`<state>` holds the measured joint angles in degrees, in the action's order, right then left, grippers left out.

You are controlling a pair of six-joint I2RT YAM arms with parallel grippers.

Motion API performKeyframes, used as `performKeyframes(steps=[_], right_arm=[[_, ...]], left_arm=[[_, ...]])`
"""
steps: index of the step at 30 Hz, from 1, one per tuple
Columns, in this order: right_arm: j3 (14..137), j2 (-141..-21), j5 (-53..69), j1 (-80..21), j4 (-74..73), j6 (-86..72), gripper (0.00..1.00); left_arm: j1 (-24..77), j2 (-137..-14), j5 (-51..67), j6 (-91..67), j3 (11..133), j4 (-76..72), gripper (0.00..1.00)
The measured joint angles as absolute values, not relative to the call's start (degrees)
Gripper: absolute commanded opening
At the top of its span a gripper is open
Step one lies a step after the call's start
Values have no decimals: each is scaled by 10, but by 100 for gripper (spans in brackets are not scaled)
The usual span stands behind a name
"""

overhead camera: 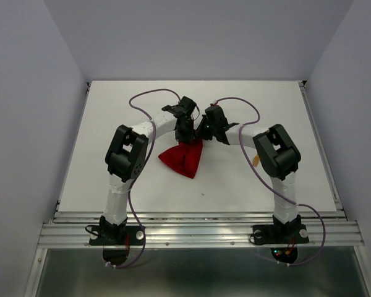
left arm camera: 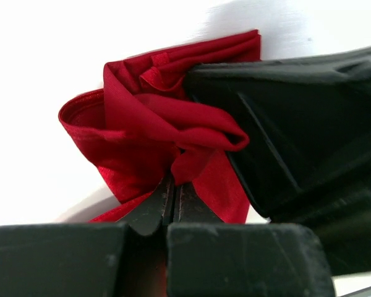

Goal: Fold the napkin into a case and place the utensils inside
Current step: Stuff the top corner of the smaller-rectangle-folded napkin into the folded napkin.

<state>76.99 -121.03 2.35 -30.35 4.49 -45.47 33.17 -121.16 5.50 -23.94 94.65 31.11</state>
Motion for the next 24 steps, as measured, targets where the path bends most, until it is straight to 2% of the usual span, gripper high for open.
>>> performKeyframes(steps=[15, 24], right_arm=[[752, -1188, 20, -303, 28, -445, 1], [660, -1105, 30, -303, 31, -433, 1]], left_arm=[[327, -1229, 42, -237, 956, 319, 0], [322, -1229, 45, -218, 956, 319, 0]])
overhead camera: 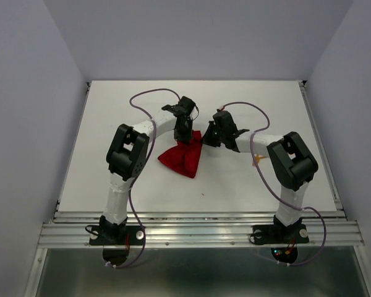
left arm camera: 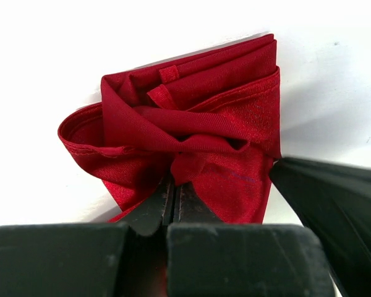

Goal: Fold the napkin into a case and place the utensils inside
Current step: Stuff the top corner of the smaller-rectangle-folded napkin into the folded napkin.

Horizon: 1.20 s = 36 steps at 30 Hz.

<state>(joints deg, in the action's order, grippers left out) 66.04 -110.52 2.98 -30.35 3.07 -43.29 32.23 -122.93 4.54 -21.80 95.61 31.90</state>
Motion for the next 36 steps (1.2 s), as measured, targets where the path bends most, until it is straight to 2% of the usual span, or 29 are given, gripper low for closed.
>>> performKeyframes(steps=[12, 32, 36], right_arm=[[595, -1077, 79, -341, 69, -429, 1], [662, -1142, 76, -361, 64, -430, 1], [662, -1142, 71, -363, 64, -434, 1]], left_arm=[[319, -1229, 52, -215, 956, 317, 0], [307, -1224, 53, -234, 958, 327, 0], [300, -1223, 53, -247, 961, 331, 14]])
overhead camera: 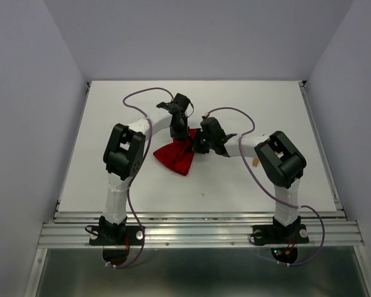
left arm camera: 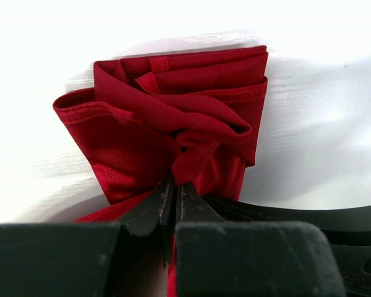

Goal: Fold the napkin into a case and place the utensils inside
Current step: Stuff the top corner of the smaller-rectangle-folded napkin into the folded napkin.

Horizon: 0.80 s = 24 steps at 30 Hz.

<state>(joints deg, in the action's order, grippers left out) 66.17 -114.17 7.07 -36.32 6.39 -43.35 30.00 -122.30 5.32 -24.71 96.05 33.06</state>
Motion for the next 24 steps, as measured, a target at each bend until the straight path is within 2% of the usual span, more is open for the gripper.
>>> performKeyframes(steps=[1, 2, 4, 5, 7, 9, 11, 16, 24], right_arm=[[662, -1142, 69, -364, 64, -434, 1], [662, -1142, 68, -364, 64, -434, 1], [662, -1142, 66, -365, 64, -436, 1], [662, -1142, 66, -365, 64, -436, 1], [662, -1142, 66, -365, 64, -437, 1], [662, -1142, 66, -365, 64, -438, 1], [662, -1142, 66, -365, 64, -438, 1], [663, -1142, 65, -365, 63, -438, 1], [672, -1145, 65, -365, 51, -437, 1]], left_arm=[[299, -1222, 53, -249, 961, 331, 18], [299, -1221, 53, -251, 961, 331, 31], [297, -1217, 53, -256, 961, 330, 47], [296, -1213, 53, -256, 960, 330, 59], [295, -1201, 50, -259, 960, 328, 71], [292, -1187, 46, -258, 960, 328, 78], [288, -1172, 44, -256, 958, 326, 82], [259, -1114, 44, -253, 922, 314, 83], [180, -1002, 34, -266, 779, 274, 75]])
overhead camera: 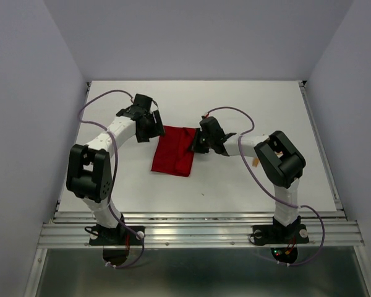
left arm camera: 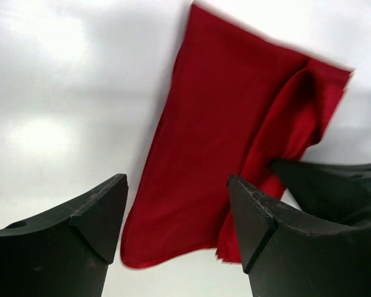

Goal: Fold the napkin into a case and place the utensils inside
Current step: Stuff the top corner of the smaller-rectangle-folded napkin into the folded napkin.

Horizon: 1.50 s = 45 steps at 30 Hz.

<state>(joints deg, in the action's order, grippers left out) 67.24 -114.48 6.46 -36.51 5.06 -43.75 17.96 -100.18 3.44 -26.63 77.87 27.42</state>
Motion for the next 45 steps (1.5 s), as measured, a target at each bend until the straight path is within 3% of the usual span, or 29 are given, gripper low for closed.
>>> performKeyframes(steps=[8, 16, 21, 22, 26, 35, 45], right_arm=[[678, -1145, 64, -365, 41, -436, 1], [681, -1146, 63, -366, 36, -435, 1], [681, -1146, 62, -366, 36, -435, 1], [681, -1146, 62, -366, 36, -435, 1], [681, -1146, 60, -367, 36, -435, 1], [690, -1151, 54, -371, 33, -436, 1], [712, -1168, 49, -381, 33, -439, 1]], left_arm=[[173, -924, 57, -301, 579, 247, 65], [173, -893, 75, -329, 496, 229, 48], [173, -888, 101, -338, 475, 207, 20], [173, -888, 105, -340, 475, 205, 20], [173, -885, 109, -343, 477, 203, 0], [189, -880, 107, -304, 523, 224, 0], [290, -894, 89, -252, 614, 251, 0]])
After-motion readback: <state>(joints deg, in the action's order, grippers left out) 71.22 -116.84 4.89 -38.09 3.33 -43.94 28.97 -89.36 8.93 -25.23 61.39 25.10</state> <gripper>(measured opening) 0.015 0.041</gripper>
